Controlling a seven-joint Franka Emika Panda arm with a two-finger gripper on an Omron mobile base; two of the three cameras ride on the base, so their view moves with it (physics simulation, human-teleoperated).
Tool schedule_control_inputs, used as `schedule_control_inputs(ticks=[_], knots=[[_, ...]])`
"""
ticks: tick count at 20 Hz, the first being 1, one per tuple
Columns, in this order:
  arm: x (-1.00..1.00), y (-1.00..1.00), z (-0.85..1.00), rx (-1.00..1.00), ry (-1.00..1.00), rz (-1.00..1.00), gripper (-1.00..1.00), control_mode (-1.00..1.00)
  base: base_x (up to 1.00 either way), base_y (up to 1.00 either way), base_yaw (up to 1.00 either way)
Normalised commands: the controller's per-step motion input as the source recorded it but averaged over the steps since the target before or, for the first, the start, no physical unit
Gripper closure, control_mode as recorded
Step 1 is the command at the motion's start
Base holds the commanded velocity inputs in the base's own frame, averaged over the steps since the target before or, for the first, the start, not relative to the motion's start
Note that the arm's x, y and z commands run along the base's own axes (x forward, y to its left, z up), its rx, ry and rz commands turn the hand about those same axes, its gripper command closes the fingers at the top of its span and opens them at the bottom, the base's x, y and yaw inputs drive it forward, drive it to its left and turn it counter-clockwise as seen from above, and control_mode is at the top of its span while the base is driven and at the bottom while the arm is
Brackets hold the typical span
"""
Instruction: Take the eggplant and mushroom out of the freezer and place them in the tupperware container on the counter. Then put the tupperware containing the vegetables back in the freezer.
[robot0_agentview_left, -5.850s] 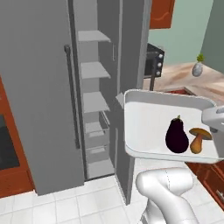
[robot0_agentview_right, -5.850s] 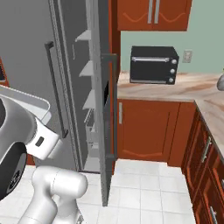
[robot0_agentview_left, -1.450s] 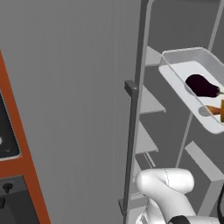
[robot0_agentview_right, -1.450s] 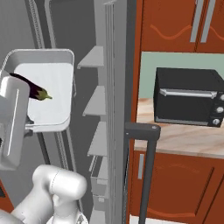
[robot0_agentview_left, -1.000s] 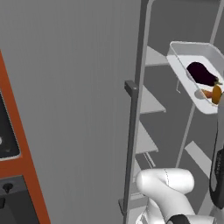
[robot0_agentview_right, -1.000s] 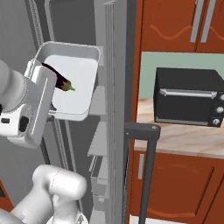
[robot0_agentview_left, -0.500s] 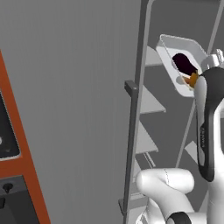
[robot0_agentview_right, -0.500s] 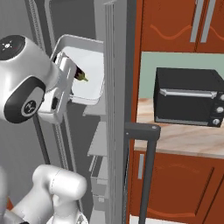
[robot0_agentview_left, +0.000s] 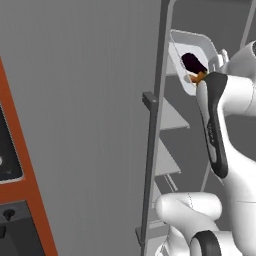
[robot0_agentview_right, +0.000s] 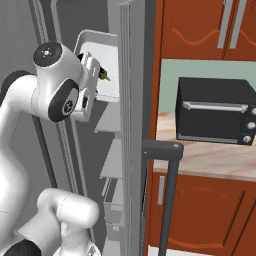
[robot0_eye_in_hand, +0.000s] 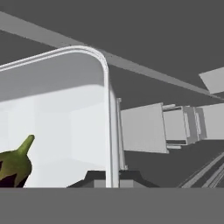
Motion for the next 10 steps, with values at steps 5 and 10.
schedule_control_inputs(ticks=[5, 10], knots=[[0.93, -0.01, 0.0, 0.0, -0.06, 0.09, 1.0, -1.0, 0.0, 0.0, 0.0], [0.75, -0.01, 0.02, 0.0, -0.08, 0.11, 1.0, -1.0, 0.0, 0.0, 0.0]])
